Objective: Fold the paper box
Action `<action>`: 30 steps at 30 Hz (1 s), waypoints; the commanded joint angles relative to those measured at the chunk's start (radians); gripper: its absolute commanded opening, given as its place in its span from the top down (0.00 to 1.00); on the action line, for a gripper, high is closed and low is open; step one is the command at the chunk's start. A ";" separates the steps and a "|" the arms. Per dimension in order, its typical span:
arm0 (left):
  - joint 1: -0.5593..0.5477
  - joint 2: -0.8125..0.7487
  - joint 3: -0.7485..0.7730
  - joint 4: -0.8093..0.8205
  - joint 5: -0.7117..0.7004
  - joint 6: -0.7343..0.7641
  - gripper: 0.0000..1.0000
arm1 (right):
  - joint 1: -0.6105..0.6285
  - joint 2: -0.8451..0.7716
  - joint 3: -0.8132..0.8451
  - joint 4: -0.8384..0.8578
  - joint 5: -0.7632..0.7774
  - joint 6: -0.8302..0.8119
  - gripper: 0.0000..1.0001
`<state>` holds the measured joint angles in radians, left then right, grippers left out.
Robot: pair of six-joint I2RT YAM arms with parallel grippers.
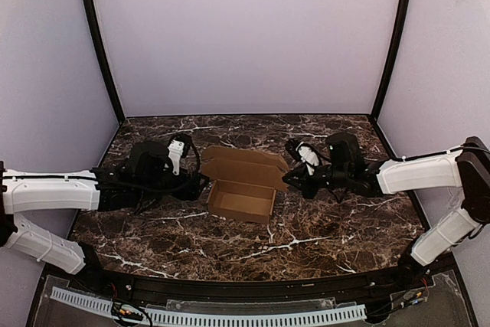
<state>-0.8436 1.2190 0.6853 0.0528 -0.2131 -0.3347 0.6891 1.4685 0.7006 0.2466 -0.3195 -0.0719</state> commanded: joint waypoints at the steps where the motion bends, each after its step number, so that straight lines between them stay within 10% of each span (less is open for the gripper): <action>1: 0.022 0.051 -0.012 0.092 0.030 0.082 0.25 | -0.006 -0.015 -0.002 -0.016 -0.033 -0.055 1.00; 30: 0.268 0.347 0.056 0.399 0.458 0.268 0.32 | -0.006 -0.068 -0.008 -0.119 -0.161 -0.123 1.00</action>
<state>-0.5835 1.5478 0.6930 0.4450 0.1703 -0.0925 0.6888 1.4265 0.7048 0.1402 -0.4568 -0.1860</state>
